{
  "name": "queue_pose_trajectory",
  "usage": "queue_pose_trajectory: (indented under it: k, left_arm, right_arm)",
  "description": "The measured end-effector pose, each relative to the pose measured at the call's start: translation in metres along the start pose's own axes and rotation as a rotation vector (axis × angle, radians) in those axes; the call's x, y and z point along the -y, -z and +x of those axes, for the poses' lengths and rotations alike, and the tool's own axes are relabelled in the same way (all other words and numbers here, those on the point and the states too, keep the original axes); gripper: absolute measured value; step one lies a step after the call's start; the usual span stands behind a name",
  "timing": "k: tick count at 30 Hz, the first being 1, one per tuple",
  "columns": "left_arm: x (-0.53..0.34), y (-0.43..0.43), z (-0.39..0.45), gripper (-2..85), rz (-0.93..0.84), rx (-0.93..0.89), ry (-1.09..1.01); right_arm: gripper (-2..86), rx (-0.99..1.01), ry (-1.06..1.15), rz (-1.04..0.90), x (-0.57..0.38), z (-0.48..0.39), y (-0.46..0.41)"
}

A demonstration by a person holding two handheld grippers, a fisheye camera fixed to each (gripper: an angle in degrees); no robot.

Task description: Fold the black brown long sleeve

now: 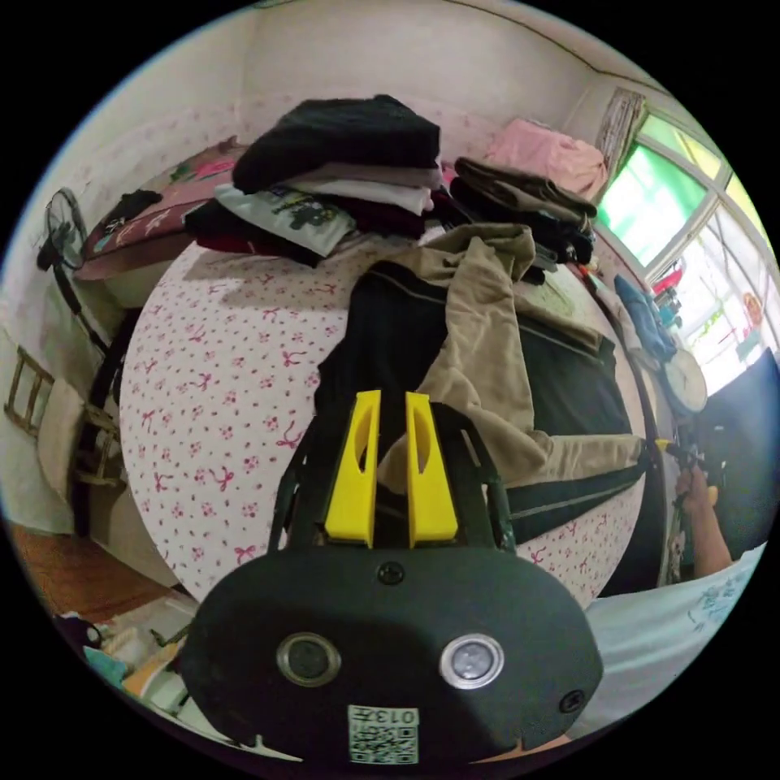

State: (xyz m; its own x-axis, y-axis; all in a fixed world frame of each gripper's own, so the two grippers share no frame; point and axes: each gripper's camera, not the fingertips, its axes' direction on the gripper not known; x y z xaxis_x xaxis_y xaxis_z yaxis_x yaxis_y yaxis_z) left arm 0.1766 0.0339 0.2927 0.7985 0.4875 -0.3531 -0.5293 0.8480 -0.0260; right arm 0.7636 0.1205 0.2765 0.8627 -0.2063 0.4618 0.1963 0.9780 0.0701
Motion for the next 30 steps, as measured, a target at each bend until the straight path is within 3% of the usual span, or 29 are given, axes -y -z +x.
queue_pose_trajectory:
  k: [3, 11, 17, 22, 26, 30]
  left_arm:
    - [-0.023, 0.013, -0.013, 8.3, -0.035, -0.003, 0.005]
    - [-0.061, -0.010, -0.014, 13.1, -0.157, 0.025, 0.023]
    - [-0.047, -0.042, -0.012, 4.2, -0.249, 0.053, 0.020]
    - [-0.025, -0.013, 0.009, 2.2, -0.137, 0.071, -0.140]
    - [-0.022, -0.021, 0.003, 2.0, -0.191, 0.043, -0.157]
    - [-0.020, 0.001, 0.025, 1.9, -0.078, 0.068, -0.275]
  right_arm:
    - [11.6, 0.047, 0.038, -0.010, -0.016, 0.003, 0.003]
    - [12.3, -0.064, 0.050, -0.101, -0.023, -0.003, -0.036]
    - [4.5, -0.118, 0.040, -0.158, -0.011, -0.002, -0.037]
    - [3.0, -0.138, 0.073, -0.167, -0.007, -0.004, -0.031]
    - [2.6, -0.087, 0.019, -0.139, -0.010, 0.004, -0.030]
    - [2.5, -0.145, 0.073, -0.118, -0.009, -0.010, -0.023]
